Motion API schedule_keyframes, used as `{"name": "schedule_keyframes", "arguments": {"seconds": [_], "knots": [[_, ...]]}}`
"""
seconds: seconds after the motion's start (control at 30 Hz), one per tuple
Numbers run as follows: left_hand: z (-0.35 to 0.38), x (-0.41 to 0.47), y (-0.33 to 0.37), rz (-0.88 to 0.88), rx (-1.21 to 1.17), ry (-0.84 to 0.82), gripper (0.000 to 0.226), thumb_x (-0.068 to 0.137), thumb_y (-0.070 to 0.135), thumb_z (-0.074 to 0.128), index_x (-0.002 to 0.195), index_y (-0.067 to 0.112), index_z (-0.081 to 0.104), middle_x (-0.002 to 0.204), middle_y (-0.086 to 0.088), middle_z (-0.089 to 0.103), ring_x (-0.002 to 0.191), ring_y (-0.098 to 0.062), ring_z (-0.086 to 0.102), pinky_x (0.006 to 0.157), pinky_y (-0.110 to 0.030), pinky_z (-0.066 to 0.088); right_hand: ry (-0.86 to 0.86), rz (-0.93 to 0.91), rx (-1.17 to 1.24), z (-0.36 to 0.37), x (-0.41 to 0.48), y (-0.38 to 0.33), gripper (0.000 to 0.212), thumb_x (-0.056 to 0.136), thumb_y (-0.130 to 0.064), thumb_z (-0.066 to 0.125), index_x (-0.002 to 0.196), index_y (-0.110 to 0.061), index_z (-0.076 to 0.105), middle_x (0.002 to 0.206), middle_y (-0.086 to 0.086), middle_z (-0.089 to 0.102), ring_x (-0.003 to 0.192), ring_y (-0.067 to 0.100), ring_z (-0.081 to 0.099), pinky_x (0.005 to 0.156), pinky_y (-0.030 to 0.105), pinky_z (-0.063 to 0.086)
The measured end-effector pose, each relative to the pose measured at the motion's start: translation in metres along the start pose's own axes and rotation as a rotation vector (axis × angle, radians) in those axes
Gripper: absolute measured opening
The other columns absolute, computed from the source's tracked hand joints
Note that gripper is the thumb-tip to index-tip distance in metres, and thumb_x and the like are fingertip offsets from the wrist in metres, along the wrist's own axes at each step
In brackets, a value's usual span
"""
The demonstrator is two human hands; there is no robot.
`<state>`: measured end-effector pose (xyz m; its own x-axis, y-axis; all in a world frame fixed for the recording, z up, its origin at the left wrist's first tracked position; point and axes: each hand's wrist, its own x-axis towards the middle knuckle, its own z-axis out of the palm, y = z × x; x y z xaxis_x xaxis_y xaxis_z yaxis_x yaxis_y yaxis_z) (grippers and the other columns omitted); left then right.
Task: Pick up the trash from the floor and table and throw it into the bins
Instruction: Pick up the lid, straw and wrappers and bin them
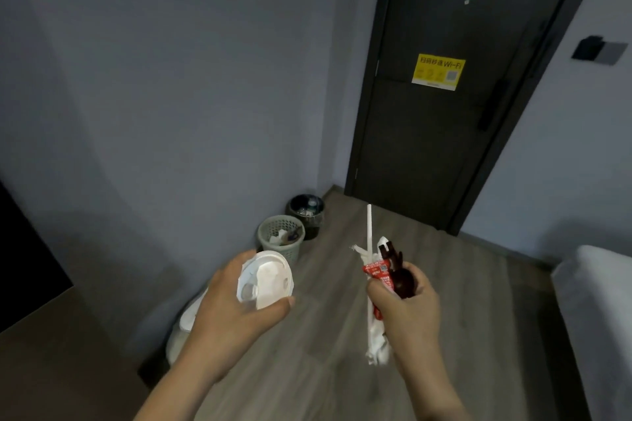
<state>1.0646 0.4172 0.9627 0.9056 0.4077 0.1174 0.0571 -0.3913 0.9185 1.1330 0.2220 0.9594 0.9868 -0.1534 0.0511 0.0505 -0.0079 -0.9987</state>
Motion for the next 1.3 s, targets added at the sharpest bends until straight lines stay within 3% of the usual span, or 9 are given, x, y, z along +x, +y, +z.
{"name": "schedule_keyframes", "arguments": {"seconds": [0.1, 0.17, 0.27, 0.37, 0.53, 0.77, 0.9, 1.03, 1.3], "knots": [[0.004, 0.053, -0.013, 0.001, -0.024, 0.004, 0.046, 0.067, 0.011, 0.082, 0.089, 0.040, 0.055, 0.090, 0.045, 0.054, 0.082, 0.023, 0.052, 0.061, 0.003, 0.038, -0.005, 0.013, -0.018, 0.031, 0.046, 0.014, 0.016, 0.073, 0.003, 0.068, 0.075, -0.012, 0.064, 0.056, -0.002, 0.055, 0.054, 0.013, 0.049, 0.057, 0.031, 0.042], [0.003, 0.094, -0.025, -0.014, -0.062, 0.002, 0.048, 0.061, 0.024, 0.086, 0.094, 0.041, 0.056, 0.092, 0.036, 0.060, 0.082, 0.018, 0.055, 0.063, -0.003, 0.041, -0.007, 0.018, -0.017, 0.056, 0.078, 0.020, 0.017, 0.074, 0.003, 0.068, 0.077, -0.013, 0.066, 0.058, 0.000, 0.058, 0.056, 0.013, 0.051, 0.058, 0.032, 0.044], [0.000, 0.163, -0.047, -0.042, -0.088, 0.014, 0.071, 0.044, 0.049, 0.077, 0.111, 0.044, 0.054, 0.111, 0.016, 0.060, 0.096, 0.007, 0.057, 0.077, -0.018, 0.044, 0.008, 0.017, -0.030, 0.098, 0.126, 0.024, 0.019, 0.074, 0.003, 0.069, 0.078, -0.015, 0.067, 0.062, 0.003, 0.063, 0.059, 0.015, 0.056, 0.062, 0.033, 0.047], [-0.006, 0.226, -0.060, -0.057, -0.065, 0.004, 0.083, 0.039, 0.057, 0.072, 0.118, 0.042, 0.051, 0.119, 0.013, 0.055, 0.101, 0.008, 0.052, 0.077, -0.015, 0.042, 0.027, 0.013, -0.066, 0.140, 0.170, 0.022, 0.022, 0.075, 0.004, 0.069, 0.079, -0.017, 0.066, 0.062, 0.002, 0.064, 0.057, 0.012, 0.056, 0.060, 0.031, 0.048], [-0.006, 0.316, -0.081, -0.065, -0.028, -0.031, 0.087, 0.039, 0.056, 0.073, 0.121, 0.037, 0.052, 0.123, 0.009, 0.053, 0.101, -0.001, 0.053, 0.071, -0.006, 0.036, -0.013, 0.016, -0.163, 0.188, 0.230, 0.025, 0.015, 0.075, 0.001, 0.067, 0.077, -0.014, 0.065, 0.052, 0.003, 0.057, 0.043, 0.007, 0.052, 0.045, 0.020, 0.045], [0.004, 0.408, -0.119, -0.111, -0.017, -0.024, 0.081, 0.037, 0.060, 0.068, 0.115, 0.041, 0.054, 0.119, 0.008, 0.054, 0.098, 0.001, 0.054, 0.070, -0.009, 0.041, -0.037, 0.088, -0.178, 0.242, 0.317, 0.052, 0.009, 0.076, 0.005, 0.067, 0.078, 0.007, 0.058, 0.050, 0.009, 0.052, 0.039, 0.010, 0.048, 0.039, 0.021, 0.039], [0.022, 0.469, -0.142, -0.160, -0.024, 0.013, 0.080, 0.039, 0.056, 0.075, 0.115, 0.044, 0.052, 0.117, 0.004, 0.054, 0.090, -0.015, 0.062, 0.072, -0.033, 0.056, -0.081, 0.107, -0.226, 0.271, 0.379, 0.072, 0.008, 0.075, 0.000, 0.070, 0.077, 0.001, 0.062, 0.049, 0.005, 0.056, 0.042, 0.010, 0.051, 0.045, 0.026, 0.043], [0.047, 0.537, -0.159, -0.206, 0.022, 0.005, 0.075, 0.043, 0.049, 0.077, 0.113, 0.045, 0.050, 0.116, 0.006, 0.054, 0.094, -0.007, 0.057, 0.069, -0.017, 0.043, -0.117, 0.206, -0.220, 0.297, 0.453, 0.094, 0.009, 0.077, -0.003, 0.070, 0.078, -0.004, 0.062, 0.052, 0.003, 0.057, 0.042, 0.008, 0.051, 0.044, 0.026, 0.043], [0.093, 0.667, -0.196, -0.382, 0.123, -0.020, 0.089, 0.039, 0.057, 0.075, 0.122, 0.037, 0.049, 0.119, 0.003, 0.055, 0.100, -0.012, 0.057, 0.073, -0.020, 0.041, -0.177, 0.287, -0.280, 0.342, 0.594, 0.137, 0.011, 0.076, -0.002, 0.073, 0.075, -0.009, 0.064, 0.050, -0.001, 0.056, 0.039, 0.004, 0.049, 0.041, 0.016, 0.040]]}}
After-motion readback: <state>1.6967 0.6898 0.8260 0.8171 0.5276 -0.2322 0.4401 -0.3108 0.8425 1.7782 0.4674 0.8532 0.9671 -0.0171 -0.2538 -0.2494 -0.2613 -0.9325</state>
